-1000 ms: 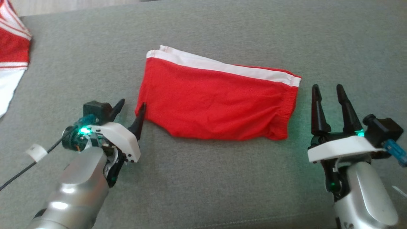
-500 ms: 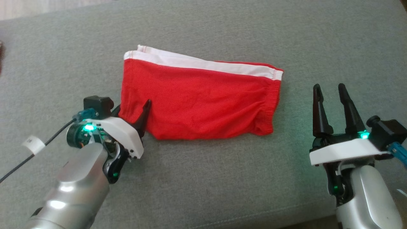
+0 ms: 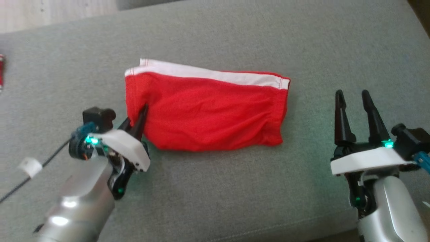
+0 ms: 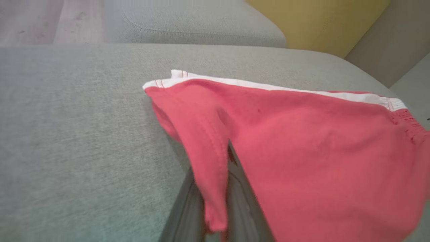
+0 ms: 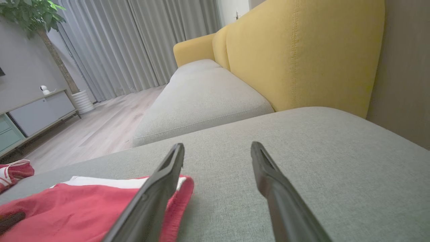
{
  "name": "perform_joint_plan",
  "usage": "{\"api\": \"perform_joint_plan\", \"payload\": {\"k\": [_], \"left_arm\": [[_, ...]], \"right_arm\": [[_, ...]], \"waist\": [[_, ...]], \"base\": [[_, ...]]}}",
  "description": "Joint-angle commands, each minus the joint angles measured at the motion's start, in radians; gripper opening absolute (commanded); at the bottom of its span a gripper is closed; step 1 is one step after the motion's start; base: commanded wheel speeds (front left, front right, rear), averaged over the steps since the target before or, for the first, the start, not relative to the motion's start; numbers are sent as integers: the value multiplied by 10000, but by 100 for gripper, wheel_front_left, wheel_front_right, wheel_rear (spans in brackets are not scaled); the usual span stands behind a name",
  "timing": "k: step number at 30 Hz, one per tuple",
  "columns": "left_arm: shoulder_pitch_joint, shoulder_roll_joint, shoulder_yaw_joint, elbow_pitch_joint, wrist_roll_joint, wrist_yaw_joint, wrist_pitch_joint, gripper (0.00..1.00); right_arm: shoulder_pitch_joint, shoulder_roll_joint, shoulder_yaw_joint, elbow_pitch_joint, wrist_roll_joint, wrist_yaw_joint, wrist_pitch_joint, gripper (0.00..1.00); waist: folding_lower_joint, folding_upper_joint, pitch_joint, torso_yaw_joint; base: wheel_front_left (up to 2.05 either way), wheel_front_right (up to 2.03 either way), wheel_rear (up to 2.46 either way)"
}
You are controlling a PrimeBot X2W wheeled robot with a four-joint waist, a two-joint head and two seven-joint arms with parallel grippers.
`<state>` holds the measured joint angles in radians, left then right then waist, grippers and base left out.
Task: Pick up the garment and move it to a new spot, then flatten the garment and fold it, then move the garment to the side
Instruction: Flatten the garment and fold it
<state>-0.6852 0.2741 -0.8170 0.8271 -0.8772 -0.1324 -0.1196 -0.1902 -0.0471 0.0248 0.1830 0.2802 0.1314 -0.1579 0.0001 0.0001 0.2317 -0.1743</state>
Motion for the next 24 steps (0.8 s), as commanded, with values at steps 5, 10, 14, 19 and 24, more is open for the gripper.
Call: {"api": "perform_joint_plan", "payload": {"k": [5,10,14,19,24], "left_arm": [[804,443,490,-633,-160,135,-873,0],[1986,629,523,-1443,-338,594,-983,0],[2966,590,626,-2204,-591,1199,-1048,0],[3379,583,685,-2768,-348,1815,-1229,100],[3553,752,1042,-3539,230,2443,-1387,100]], "right_arm": [[323,-31,-179,-110,-254,-7,112,100],[713,-31,-516,-160,-431,-7,339,100],[1025,-31,-636,-196,-482,-7,507,100],[1102,-31,-494,-85,-487,-7,698,100],[1061,-31,-366,35,-572,-7,1043,100]], "waist": [[-1,-1,-788,635],[-1,-1,-1285,1135],[-1,-1,-1618,1503],[-1,-1,-1883,1719],[-1,-1,-2105,1958]], "base": [[0,0,0],[0,0,0],[0,0,0],[0,0,0],[0,0,0]]}}
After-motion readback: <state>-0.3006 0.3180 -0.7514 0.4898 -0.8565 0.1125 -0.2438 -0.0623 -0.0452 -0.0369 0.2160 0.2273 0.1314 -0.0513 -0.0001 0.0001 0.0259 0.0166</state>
